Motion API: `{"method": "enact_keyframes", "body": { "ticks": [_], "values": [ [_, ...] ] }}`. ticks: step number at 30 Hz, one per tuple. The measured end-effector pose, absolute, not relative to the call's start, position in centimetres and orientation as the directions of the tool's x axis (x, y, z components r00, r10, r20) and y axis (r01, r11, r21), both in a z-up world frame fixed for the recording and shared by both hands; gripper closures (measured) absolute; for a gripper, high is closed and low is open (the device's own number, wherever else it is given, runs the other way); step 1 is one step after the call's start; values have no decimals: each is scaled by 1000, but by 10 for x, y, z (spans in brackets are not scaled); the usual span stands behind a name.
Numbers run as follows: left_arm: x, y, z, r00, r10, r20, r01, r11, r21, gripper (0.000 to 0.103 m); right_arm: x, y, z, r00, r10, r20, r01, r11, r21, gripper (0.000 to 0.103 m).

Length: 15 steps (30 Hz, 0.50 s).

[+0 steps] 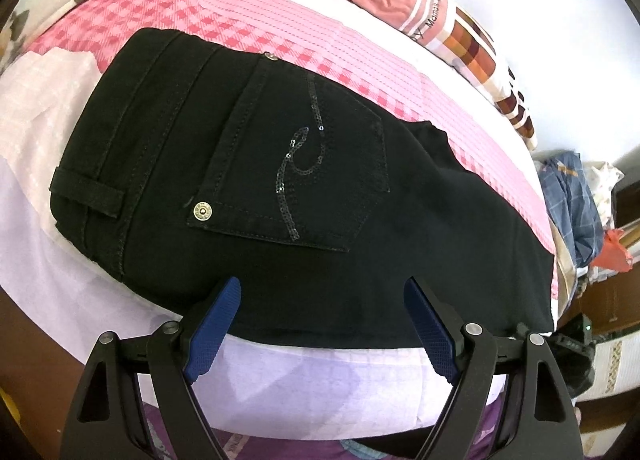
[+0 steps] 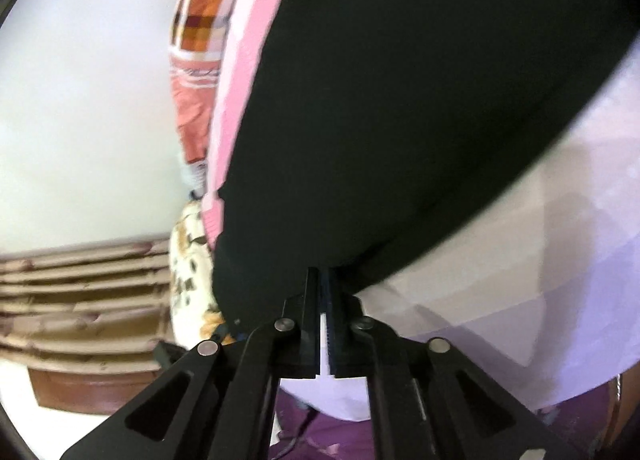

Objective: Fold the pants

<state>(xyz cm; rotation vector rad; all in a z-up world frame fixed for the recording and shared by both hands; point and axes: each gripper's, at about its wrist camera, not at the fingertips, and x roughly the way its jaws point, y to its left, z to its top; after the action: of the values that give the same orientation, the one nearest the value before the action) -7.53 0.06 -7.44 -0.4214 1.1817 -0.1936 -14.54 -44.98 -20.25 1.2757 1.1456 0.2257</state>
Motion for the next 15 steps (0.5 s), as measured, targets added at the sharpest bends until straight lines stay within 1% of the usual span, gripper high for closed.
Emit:
{"method": "enact_keyframes", "body": {
  "ticks": [1,2,3,4,12,13,15],
  "values": [
    [-75,0,-75,374,-361,-855,-71,907,-414,19,-144,-448,-203,475,706,-526,433,333,838,92],
    [-75,0,-75,373,-358,-856,-70,909,-411,19,-143,-449,-204,476,709,-520,439,321,839,75],
    [-75,0,-75,372,-357,-857,-68,910,-409,19,-144,-449,-206,487,710,-508,445,298,844,66],
    [-75,0,-75,373,-357,-856,-67,910,-408,19,-143,-450,-210,504,711,-490,451,267,851,63],
    [-75,2,-74,376,-361,-854,-71,907,-414,19,-126,-431,-217,490,734,-470,436,260,862,63],
    [-75,5,-73,372,-363,-854,-80,904,-419,19,-127,-431,-216,488,738,-466,434,258,863,63],
    [-78,11,-68,384,-365,-848,-94,898,-429,19,-133,-434,-209,494,742,-454,423,251,871,56]
  ]
}}
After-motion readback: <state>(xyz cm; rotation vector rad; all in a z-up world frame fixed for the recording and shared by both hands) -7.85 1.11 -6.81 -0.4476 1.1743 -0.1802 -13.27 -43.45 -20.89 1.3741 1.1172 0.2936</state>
